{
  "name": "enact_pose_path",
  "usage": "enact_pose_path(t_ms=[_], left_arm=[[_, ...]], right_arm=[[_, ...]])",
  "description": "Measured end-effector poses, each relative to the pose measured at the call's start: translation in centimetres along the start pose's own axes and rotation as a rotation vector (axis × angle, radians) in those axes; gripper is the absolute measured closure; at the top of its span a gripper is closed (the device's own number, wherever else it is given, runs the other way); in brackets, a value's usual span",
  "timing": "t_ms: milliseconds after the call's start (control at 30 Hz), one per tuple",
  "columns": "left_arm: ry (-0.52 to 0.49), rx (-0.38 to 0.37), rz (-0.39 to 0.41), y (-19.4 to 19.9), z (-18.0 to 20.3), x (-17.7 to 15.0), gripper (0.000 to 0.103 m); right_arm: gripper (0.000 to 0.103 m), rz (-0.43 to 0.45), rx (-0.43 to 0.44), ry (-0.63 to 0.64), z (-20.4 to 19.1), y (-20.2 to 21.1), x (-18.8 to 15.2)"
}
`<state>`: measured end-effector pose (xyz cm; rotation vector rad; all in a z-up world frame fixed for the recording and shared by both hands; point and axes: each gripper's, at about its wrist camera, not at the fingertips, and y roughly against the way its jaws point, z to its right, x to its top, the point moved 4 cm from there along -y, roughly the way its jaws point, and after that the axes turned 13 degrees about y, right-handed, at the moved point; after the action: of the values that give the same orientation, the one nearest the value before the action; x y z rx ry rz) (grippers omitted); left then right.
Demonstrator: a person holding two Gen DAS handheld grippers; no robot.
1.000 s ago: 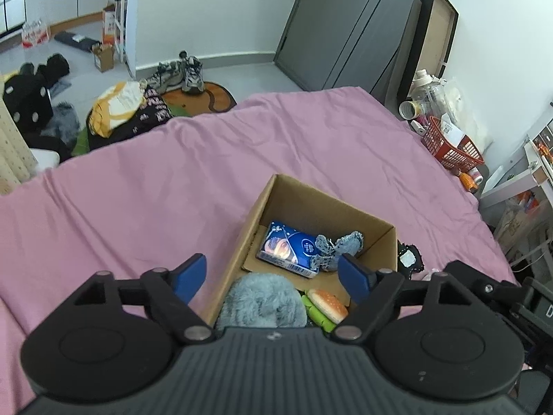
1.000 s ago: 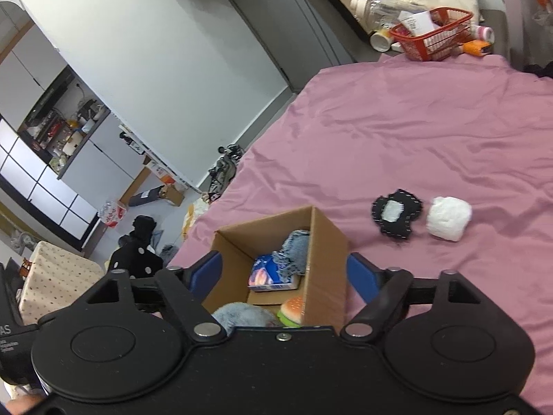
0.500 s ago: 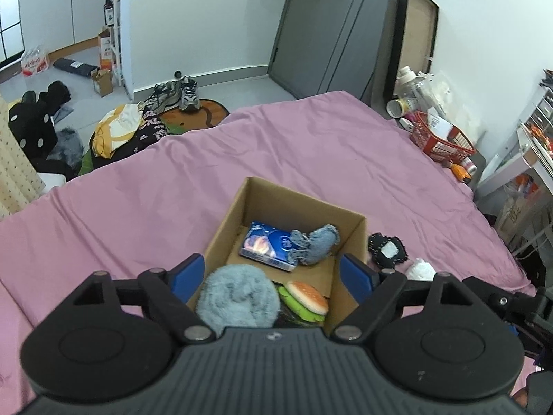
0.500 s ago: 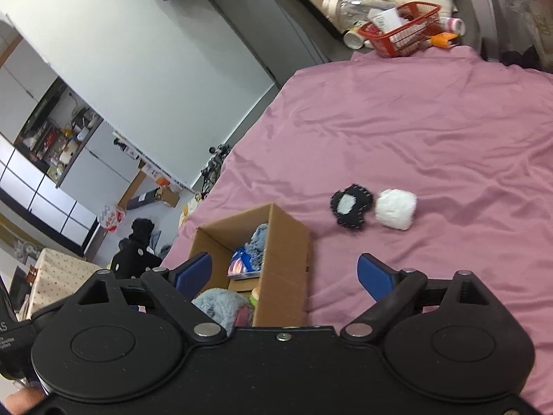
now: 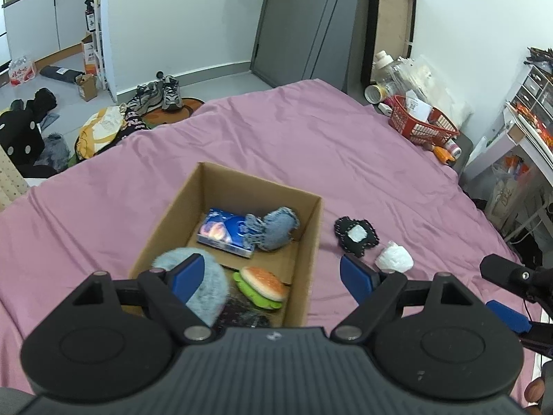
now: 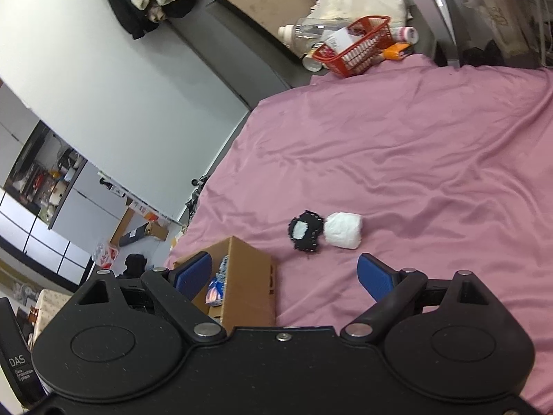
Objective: Organize soft objects
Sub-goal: 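Open both grippers to drop the burger and octopus into the box, then grasp the black patch plush with the left gripper while the right gripper grasps the white bag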
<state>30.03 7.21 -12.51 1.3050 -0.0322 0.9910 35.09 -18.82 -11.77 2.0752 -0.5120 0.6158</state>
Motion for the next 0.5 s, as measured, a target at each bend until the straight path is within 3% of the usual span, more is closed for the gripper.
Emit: enact_pose_path(t_ms=[267, 500], left_arm=[[-0.027, -0.015, -0.035, -1.7, 2.7, -1.3, 0.019], [-0.019, -0.03, -0.052, -3.4, 4.8, -1.4, 0.019]], right_arm=[[0.012, -0.016, -0.013, -0.101, 3.1, -1.0, -0.4], [0.019, -0.004, -0.001, -0.175, 5.0, -1.9, -0.1]])
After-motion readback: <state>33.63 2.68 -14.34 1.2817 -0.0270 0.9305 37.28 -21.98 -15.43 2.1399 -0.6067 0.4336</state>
